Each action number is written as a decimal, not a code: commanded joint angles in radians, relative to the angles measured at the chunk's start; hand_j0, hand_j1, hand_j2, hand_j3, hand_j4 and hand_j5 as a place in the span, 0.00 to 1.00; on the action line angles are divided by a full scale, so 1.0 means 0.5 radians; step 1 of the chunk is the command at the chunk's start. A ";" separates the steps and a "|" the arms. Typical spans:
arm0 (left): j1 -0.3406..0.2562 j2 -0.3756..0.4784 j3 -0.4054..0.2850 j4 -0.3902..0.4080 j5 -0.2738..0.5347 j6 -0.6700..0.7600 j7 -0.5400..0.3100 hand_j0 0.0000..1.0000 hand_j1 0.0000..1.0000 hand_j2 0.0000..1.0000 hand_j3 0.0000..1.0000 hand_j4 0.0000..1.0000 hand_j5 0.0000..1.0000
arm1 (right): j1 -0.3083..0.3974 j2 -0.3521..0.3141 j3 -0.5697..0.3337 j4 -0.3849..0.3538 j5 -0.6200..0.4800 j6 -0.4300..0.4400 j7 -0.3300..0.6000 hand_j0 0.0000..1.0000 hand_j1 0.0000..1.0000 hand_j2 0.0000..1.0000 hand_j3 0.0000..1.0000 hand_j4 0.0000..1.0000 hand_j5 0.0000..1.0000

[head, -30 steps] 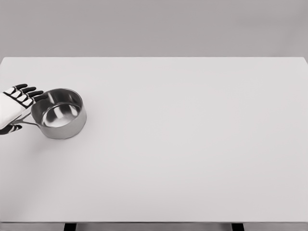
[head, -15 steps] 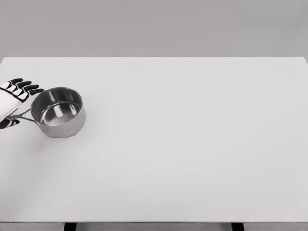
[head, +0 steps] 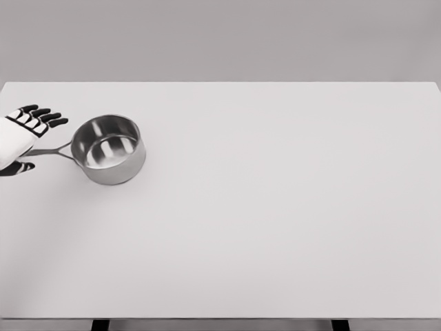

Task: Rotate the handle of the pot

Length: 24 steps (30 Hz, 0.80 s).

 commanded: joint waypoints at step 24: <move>-0.199 -0.060 -0.200 0.130 0.011 0.038 0.001 1.00 1.00 1.00 1.00 1.00 1.00 | 0.000 0.000 0.000 0.000 0.000 0.000 0.000 1.00 1.00 1.00 1.00 1.00 1.00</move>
